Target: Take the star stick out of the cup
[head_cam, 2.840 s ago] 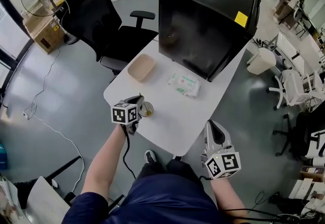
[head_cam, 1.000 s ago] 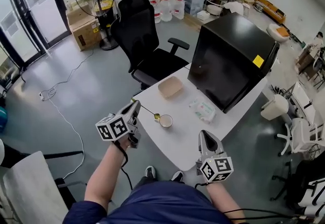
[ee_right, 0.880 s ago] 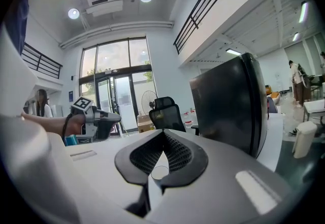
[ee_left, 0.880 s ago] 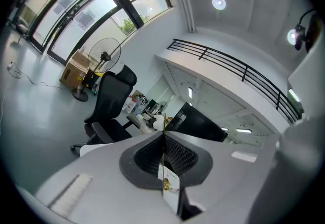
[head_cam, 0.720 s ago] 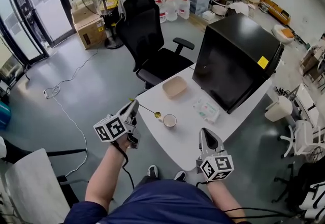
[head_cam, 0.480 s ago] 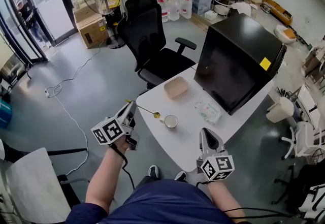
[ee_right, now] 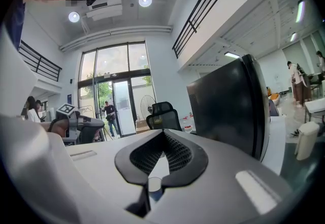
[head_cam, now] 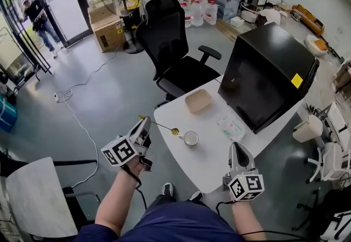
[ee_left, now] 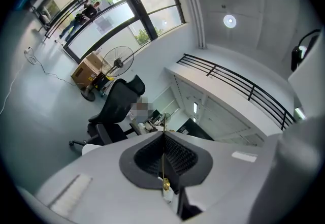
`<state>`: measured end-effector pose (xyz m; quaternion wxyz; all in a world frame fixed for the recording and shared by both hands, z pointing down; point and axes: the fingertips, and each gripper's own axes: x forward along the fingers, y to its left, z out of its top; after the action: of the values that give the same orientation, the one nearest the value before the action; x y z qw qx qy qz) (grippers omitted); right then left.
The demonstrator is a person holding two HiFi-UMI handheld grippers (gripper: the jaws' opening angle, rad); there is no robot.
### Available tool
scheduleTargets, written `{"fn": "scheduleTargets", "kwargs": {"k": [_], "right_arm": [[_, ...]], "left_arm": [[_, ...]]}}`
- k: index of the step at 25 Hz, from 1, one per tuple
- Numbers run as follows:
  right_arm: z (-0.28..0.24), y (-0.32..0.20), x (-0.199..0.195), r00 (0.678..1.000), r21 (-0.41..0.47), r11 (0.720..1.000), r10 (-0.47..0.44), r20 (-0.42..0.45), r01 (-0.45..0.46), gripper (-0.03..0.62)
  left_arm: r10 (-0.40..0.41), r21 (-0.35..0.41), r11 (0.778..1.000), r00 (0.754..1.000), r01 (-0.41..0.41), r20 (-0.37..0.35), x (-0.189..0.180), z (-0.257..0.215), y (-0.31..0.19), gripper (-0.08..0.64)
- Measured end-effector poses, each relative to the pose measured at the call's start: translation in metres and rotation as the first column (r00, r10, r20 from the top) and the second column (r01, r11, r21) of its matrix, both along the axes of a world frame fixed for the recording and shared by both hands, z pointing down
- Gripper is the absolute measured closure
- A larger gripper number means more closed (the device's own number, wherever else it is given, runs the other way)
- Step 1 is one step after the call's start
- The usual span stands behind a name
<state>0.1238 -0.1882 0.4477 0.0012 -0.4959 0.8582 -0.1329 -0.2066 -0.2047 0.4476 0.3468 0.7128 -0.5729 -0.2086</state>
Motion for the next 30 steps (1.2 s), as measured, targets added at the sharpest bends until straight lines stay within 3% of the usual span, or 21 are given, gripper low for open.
{"fn": "scheduleTargets", "kwargs": {"k": [9, 19, 30], "right_arm": [[-0.033, -0.017, 0.014, 0.999, 0.073, 0.997, 0.037, 0.021, -0.038, 0.586], [-0.047, -0.017, 0.000, 1.000, 0.110, 0.994, 0.008, 0.018, -0.010, 0.586], [-0.043, -0.012, 0.006, 1.000, 0.097, 0.995, 0.026, -0.005, -0.026, 0.586]], "left_arm": [[-0.012, 0.046, 0.999, 1.000, 0.012, 0.002, -0.006, -0.020, 0.009, 0.554], [-0.014, 0.080, 0.997, 1.000, 0.014, 0.001, -0.014, -0.036, 0.011, 0.554], [-0.008, 0.075, 0.997, 1.000, 0.008, -0.005, -0.014, -0.031, 0.005, 0.554]]}}
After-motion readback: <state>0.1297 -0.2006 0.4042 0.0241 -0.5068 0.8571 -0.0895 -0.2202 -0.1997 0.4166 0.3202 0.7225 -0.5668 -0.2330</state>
